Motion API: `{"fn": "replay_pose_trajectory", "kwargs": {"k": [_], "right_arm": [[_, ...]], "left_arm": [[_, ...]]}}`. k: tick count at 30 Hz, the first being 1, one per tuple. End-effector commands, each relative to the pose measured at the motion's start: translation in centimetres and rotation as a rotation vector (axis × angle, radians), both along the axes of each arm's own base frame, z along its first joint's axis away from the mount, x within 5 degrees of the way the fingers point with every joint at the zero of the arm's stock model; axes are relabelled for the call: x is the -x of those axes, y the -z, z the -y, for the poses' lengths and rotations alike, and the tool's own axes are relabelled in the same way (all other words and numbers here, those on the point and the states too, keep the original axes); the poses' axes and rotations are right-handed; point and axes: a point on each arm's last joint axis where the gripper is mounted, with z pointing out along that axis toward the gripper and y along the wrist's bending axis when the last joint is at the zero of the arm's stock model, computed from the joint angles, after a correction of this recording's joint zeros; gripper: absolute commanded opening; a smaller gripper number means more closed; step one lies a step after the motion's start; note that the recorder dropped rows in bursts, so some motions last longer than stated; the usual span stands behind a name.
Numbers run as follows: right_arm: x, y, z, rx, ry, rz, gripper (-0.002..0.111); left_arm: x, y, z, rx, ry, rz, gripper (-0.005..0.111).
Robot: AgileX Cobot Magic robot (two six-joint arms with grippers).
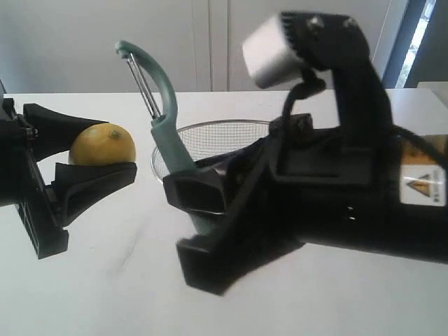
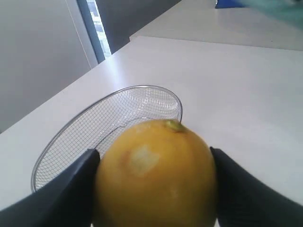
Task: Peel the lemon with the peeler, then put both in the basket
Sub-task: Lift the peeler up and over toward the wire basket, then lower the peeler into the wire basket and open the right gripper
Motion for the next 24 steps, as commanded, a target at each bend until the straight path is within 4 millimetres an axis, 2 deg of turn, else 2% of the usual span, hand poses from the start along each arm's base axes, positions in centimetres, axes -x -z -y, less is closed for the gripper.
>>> {"fn": "replay_pose_trajectory", "kwargs": {"k": [1, 5, 11, 14, 17, 21, 24], "right_arm": [[1.4, -1.1, 1.6, 0.102, -0.113, 0.192, 0.0], [1.9, -1.6, 2.5, 0.178, -0.181, 0.365, 0.0], [0.9, -2.7, 2.6, 0.138, -0.1, 0.517, 0.0], [-0.9, -2.9, 2.6, 0.118, -0.003, 0.545, 0.0], [-3.2, -2.2, 2.9, 0.156, 0.089, 0.529, 0.0], [-7.0, -0.1, 3.5, 0.265, 0.193, 0.444, 0.0], [-9.0, 1.7, 3.6, 0.314, 0.235, 0.369, 0.0]], "left_arm": [[0.1, -0.4, 0.1, 0.038, 0.004, -0.007, 0.0], [0.1, -0.5, 0.1, 0.048, 0.006, -0.019, 0.0], [0.1, -0.5, 0.1, 0.047, 0.004, -0.019, 0.0], [0.1, -0.5, 0.1, 0.048, 0.006, -0.019, 0.0], [0.2, -0.5, 0.2, 0.051, 0.014, -0.019, 0.0], [0.3, -0.5, 0.2, 0.057, 0.028, -0.019, 0.0], [0.3, -0.5, 0.2, 0.057, 0.028, -0.019, 0.0]]}}
